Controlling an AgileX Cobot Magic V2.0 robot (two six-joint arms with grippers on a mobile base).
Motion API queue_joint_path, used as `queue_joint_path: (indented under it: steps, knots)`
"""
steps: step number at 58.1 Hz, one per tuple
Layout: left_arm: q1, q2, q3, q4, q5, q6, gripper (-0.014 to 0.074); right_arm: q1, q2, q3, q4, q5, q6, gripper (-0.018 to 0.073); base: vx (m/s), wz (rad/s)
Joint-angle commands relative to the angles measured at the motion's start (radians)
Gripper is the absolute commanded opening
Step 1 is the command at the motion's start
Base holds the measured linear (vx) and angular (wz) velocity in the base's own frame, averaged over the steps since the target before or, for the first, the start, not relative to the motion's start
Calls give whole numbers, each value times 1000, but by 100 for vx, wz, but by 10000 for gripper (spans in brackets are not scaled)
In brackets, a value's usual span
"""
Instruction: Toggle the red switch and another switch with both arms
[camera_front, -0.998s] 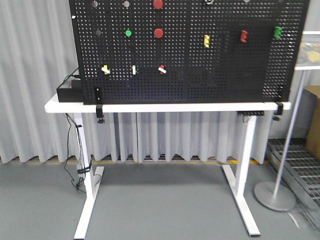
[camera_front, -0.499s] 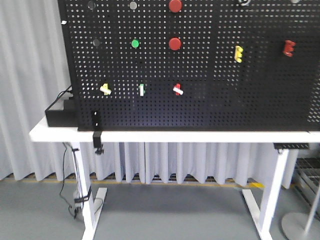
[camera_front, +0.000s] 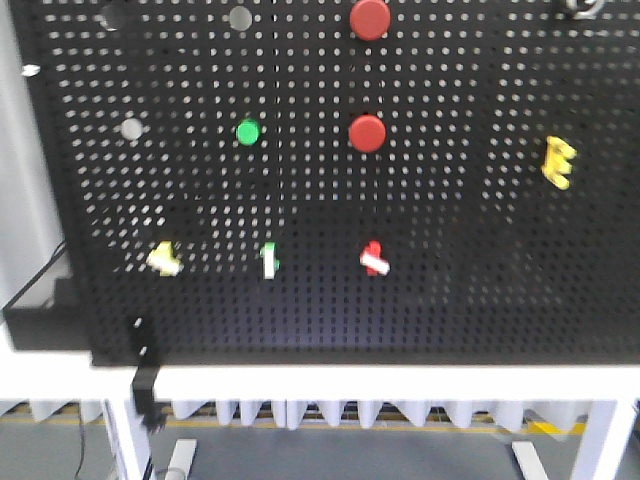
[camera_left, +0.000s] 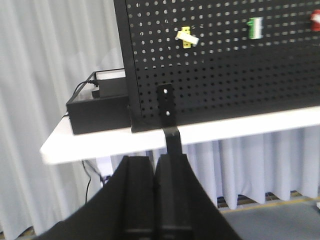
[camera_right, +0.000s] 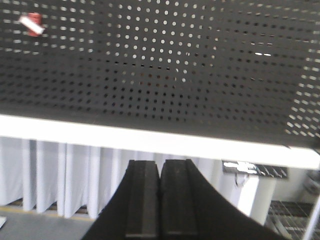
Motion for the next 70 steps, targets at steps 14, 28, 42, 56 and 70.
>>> queue_joint_path:
  steps: [14,28,42,56,70]
  knots:
    - [2,-8,21,-4,-84,-8,3,-5,-10,4,-6,-81,2,-6,45,-2]
    - [2,-8,21,-4,-84,-8,3,-5,-10,4,-6,-81,2,-6,36,3]
    - [2,-8,21,-4,-84,-8,3,-5,-10,4,-6,-81,2,-6,22,5]
    - [2,-8,21,-4,-84,-8,3,-5,-10,4,-6,-81,2,-6,5,1]
    - [2,-8,21,-4,-84,-8,3,-5,-10,4,-6,-81,2,-6,0,0]
